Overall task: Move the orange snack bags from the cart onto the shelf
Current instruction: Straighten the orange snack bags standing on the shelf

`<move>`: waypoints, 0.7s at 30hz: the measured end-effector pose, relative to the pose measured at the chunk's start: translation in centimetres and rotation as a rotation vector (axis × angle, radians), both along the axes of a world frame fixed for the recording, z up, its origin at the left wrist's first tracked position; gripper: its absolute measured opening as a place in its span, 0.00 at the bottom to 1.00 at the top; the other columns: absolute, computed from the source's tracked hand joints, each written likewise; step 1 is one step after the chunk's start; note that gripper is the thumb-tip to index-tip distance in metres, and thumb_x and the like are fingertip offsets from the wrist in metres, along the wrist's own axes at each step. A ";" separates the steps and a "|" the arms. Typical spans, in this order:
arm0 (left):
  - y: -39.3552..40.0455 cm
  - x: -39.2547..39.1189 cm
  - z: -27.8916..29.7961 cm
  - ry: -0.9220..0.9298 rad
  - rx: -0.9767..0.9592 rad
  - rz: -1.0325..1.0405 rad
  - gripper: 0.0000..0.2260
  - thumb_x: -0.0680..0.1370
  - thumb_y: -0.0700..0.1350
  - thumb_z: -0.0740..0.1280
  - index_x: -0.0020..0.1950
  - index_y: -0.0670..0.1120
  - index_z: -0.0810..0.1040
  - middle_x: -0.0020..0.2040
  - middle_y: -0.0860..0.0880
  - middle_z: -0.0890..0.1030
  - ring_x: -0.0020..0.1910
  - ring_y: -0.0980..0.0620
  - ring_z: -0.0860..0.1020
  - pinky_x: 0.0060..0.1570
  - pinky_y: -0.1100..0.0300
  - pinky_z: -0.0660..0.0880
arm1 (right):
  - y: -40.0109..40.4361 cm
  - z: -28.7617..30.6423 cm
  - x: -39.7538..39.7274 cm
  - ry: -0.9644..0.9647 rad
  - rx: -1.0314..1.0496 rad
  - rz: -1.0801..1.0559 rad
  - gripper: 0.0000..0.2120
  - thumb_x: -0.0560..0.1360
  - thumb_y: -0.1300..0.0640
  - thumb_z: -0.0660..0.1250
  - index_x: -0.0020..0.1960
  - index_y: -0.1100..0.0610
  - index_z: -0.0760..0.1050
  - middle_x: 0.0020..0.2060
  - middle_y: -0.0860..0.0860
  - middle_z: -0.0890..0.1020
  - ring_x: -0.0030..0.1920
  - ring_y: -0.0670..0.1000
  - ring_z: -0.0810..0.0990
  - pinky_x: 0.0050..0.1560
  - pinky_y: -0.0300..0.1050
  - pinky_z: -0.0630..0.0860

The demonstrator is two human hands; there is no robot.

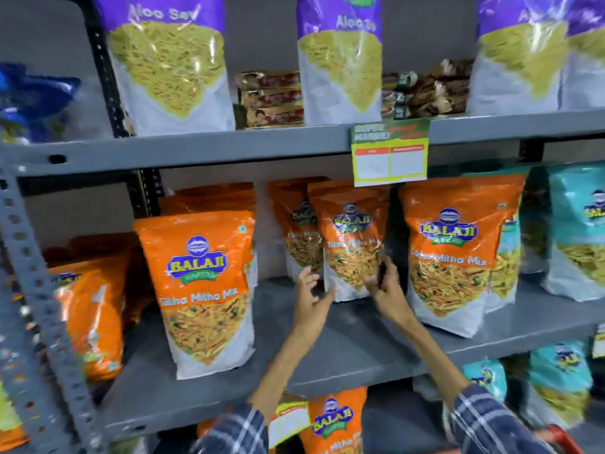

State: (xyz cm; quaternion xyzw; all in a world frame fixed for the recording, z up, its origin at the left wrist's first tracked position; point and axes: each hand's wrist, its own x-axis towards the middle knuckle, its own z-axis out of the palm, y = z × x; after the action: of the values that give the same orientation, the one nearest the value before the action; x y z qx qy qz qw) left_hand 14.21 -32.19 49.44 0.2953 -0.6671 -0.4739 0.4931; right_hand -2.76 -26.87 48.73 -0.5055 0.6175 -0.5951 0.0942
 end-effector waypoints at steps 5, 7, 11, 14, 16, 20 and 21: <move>-4.6 -4.5 0.0 -0.214 0.145 -0.041 0.43 0.75 0.49 0.74 0.81 0.46 0.50 0.78 0.49 0.61 0.76 0.51 0.61 0.63 0.64 0.61 | -3.1 -0.2 -0.8 -0.243 0.054 0.014 0.39 0.79 0.38 0.59 0.81 0.56 0.48 0.63 0.49 0.77 0.69 0.56 0.72 0.69 0.44 0.62; -5.6 -5.2 -0.1 -0.251 0.112 -0.070 0.44 0.73 0.49 0.75 0.80 0.48 0.51 0.73 0.53 0.65 0.70 0.58 0.62 0.62 0.65 0.61 | -4.3 -0.1 -1.6 -0.368 0.083 -0.007 0.35 0.82 0.40 0.57 0.81 0.56 0.50 0.76 0.54 0.66 0.77 0.56 0.64 0.68 0.41 0.59; -6.7 -5.5 -1.2 -0.216 0.102 -0.141 0.37 0.70 0.46 0.78 0.74 0.48 0.64 0.71 0.53 0.72 0.72 0.53 0.70 0.67 0.59 0.69 | -5.7 -0.2 -2.8 -0.401 0.078 -0.031 0.29 0.83 0.42 0.55 0.78 0.57 0.61 0.75 0.55 0.69 0.74 0.54 0.69 0.66 0.40 0.64; -6.9 -5.1 -1.6 -0.187 0.100 -0.151 0.39 0.68 0.47 0.79 0.74 0.48 0.64 0.72 0.49 0.73 0.72 0.50 0.71 0.72 0.50 0.70 | -5.8 -0.7 -3.2 -0.385 0.080 0.034 0.28 0.82 0.40 0.56 0.75 0.55 0.65 0.71 0.54 0.75 0.59 0.45 0.74 0.50 0.29 0.69; -7.2 -4.5 -1.8 -0.183 0.078 -0.139 0.38 0.68 0.48 0.79 0.74 0.48 0.65 0.72 0.49 0.73 0.71 0.50 0.72 0.71 0.49 0.71 | -5.8 -1.0 -3.4 -0.364 0.099 0.069 0.30 0.80 0.37 0.58 0.75 0.54 0.65 0.69 0.53 0.76 0.56 0.44 0.75 0.46 0.28 0.69; -8.1 -2.2 -2.1 -0.172 0.075 -0.111 0.37 0.69 0.48 0.79 0.73 0.49 0.64 0.70 0.50 0.74 0.69 0.51 0.73 0.68 0.54 0.73 | -6.1 -1.6 -2.5 -0.254 0.176 0.250 0.42 0.71 0.36 0.71 0.77 0.49 0.58 0.69 0.47 0.74 0.65 0.48 0.75 0.58 0.39 0.72; -8.3 -1.8 -2.2 -0.171 0.075 -0.104 0.36 0.69 0.48 0.78 0.73 0.49 0.64 0.69 0.51 0.75 0.68 0.52 0.74 0.66 0.55 0.74 | -6.2 -1.6 -2.3 -0.232 0.199 0.286 0.44 0.69 0.39 0.75 0.77 0.48 0.56 0.68 0.46 0.73 0.65 0.47 0.74 0.58 0.38 0.72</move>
State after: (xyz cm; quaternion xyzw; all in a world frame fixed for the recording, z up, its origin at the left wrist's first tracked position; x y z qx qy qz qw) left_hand 12.43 -40.48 47.24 0.3176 -0.7031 -0.4966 0.3978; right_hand -5.08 -33.10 47.12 -0.5043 0.5802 -0.5660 0.2978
